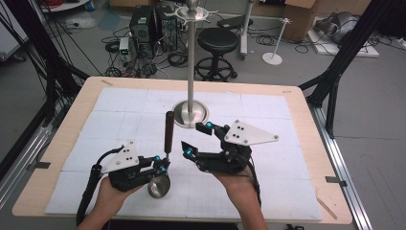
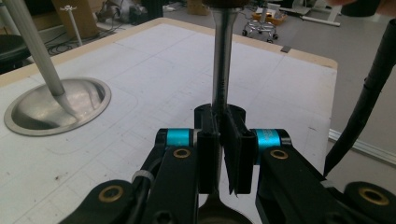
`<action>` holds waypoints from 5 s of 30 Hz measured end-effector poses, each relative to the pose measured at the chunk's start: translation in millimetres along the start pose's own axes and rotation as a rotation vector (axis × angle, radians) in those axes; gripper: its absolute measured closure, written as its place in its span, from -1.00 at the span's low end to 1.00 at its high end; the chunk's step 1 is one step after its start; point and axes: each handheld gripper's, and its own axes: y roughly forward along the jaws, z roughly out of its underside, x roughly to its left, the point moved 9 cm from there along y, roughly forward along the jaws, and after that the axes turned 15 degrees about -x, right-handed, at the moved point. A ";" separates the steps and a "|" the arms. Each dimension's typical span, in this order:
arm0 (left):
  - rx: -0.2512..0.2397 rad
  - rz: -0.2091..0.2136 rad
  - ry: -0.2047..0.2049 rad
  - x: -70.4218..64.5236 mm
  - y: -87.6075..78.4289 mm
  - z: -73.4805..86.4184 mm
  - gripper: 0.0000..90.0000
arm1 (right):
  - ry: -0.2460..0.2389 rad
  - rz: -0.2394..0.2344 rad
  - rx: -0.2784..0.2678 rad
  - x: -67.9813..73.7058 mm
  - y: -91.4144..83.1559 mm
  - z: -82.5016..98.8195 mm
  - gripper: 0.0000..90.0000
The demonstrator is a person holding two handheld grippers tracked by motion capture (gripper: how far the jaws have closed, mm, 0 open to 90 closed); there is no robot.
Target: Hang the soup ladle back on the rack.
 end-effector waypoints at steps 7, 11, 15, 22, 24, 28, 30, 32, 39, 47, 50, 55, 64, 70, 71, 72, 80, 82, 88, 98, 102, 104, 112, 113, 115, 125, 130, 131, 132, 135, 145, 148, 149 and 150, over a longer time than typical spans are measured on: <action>0.018 0.003 0.013 -5.7 5.3 1.5 0.86 | 0.001 -0.046 -0.008 12.8 15.5 -11.4 0.02; 0.030 -0.002 0.026 -7.4 6.7 2.2 0.86 | 0.009 -0.047 -0.002 14.0 19.3 -10.8 0.10; 0.034 -0.009 0.032 -8.3 8.1 2.0 0.86 | 0.018 -0.045 0.006 15.8 21.3 -8.9 0.16; 0.043 0.000 0.044 -10.7 9.7 1.9 0.86 | 0.018 -0.044 0.011 17.0 24.6 -7.8 0.38; 0.043 0.002 0.042 -11.5 10.4 2.5 0.86 | 0.019 -0.039 0.017 16.9 25.0 -7.0 0.44; 0.048 0.010 0.038 -11.8 10.6 3.1 0.86 | 0.020 -0.043 0.014 17.1 24.6 -6.8 0.57; 0.041 0.011 0.036 -12.1 10.7 2.4 0.86 | 0.026 -0.045 0.010 17.6 24.3 -7.6 0.58; 0.033 0.014 0.036 -12.3 10.9 1.8 0.85 | 0.034 -0.053 0.006 18.6 24.0 -8.3 0.59; -0.059 0.093 -0.011 -12.9 8.9 -4.6 0.52 | 0.010 -0.084 0.009 24.5 23.4 -13.4 0.61; -0.084 0.214 -0.032 -19.2 6.4 -2.4 0.30 | 0.062 -0.178 -0.024 27.9 18.1 -20.5 0.61; -0.077 0.246 -0.035 -22.8 7.6 -0.5 0.31 | 0.077 -0.223 -0.039 30.0 16.5 -21.4 0.61; -0.074 0.276 -0.050 -24.6 8.0 0.8 0.36 | 0.084 -0.280 -0.047 32.3 14.1 -20.3 0.61; -0.061 0.336 -0.065 -31.1 9.0 6.0 0.57 | 0.118 -0.335 -0.068 33.1 10.3 -20.0 0.61; -0.050 0.342 -0.071 -33.0 9.6 8.4 0.75 | 0.126 -0.346 -0.068 33.6 10.0 -19.3 0.61; -0.051 0.338 -0.068 -32.4 9.9 8.4 0.76 | 0.125 -0.346 -0.068 33.6 10.0 -19.2 0.61; -0.049 0.338 -0.069 -32.3 9.9 8.5 0.77 | 0.125 -0.346 -0.068 33.8 10.0 -19.1 0.61; -0.048 0.322 -0.039 -33.0 9.6 9.1 0.84 | 0.130 -0.345 -0.073 32.8 9.1 -17.5 0.61; -0.052 0.300 -0.033 -32.7 9.5 8.0 0.85 | 0.130 -0.342 -0.078 32.3 8.8 -17.7 0.60; -0.028 0.199 -0.032 -25.0 10.5 8.3 0.86 | 0.164 -0.252 -0.105 23.4 8.1 -17.7 -0.01; -0.036 0.076 -0.038 -14.0 10.8 4.0 0.86 | 0.059 -0.122 -0.043 21.5 11.2 -1.4 -0.08; -0.021 0.049 -0.031 -13.7 12.7 4.2 0.86 | 0.026 -0.094 0.000 22.8 18.3 7.0 -0.02; -0.021 0.037 -0.033 -13.5 13.6 3.8 0.86 | 0.023 -0.086 0.009 23.6 21.9 10.0 0.03; -0.031 0.009 -0.051 -9.8 12.9 1.1 0.86 | 0.035 -0.078 0.005 20.2 27.2 15.4 0.33; -0.034 0.009 -0.056 -9.9 13.0 0.8 0.86 | 0.035 -0.078 0.006 20.0 27.3 15.4 0.36; -0.031 0.011 -0.055 -9.7 12.8 0.8 0.86 | 0.029 -0.078 0.001 19.1 28.1 15.0 0.42; -0.036 0.020 -0.068 -8.2 11.7 -0.2 0.86 | 0.029 -0.128 0.002 22.3 33.5 15.1 0.61; -0.099 0.049 -0.075 -0.7 3.7 -4.8 0.49 | 0.026 -0.159 0.010 21.7 37.1 14.5 0.62; -0.116 0.059 -0.072 0.7 1.2 -5.6 0.35 | 0.027 -0.161 0.012 20.7 37.6 14.8 0.62; -0.126 0.068 -0.068 1.8 -1.1 -5.8 0.31 | 0.031 -0.160 0.010 19.3 38.3 14.7 0.62; -0.158 0.070 -0.042 8.2 -11.5 -4.7 0.12 | 0.056 -0.177 -0.002 15.6 39.9 13.6 0.62; -0.232 -0.013 -0.086 41.6 -49.3 2.0 -0.05 | 0.095 -0.180 -0.030 -5.2 44.7 3.7 0.62; -0.232 -0.035 -0.092 47.9 -55.5 4.6 -0.25 | 0.101 -0.188 -0.025 -12.7 49.4 -1.7 0.62; -0.233 -0.040 -0.094 49.2 -56.7 5.3 -0.33 | 0.102 -0.188 -0.022 -15.4 51.1 -3.6 0.62; -0.231 -0.044 -0.096 51.0 -58.5 6.5 -0.38 | 0.099 -0.191 -0.024 -17.6 52.6 -5.3 0.62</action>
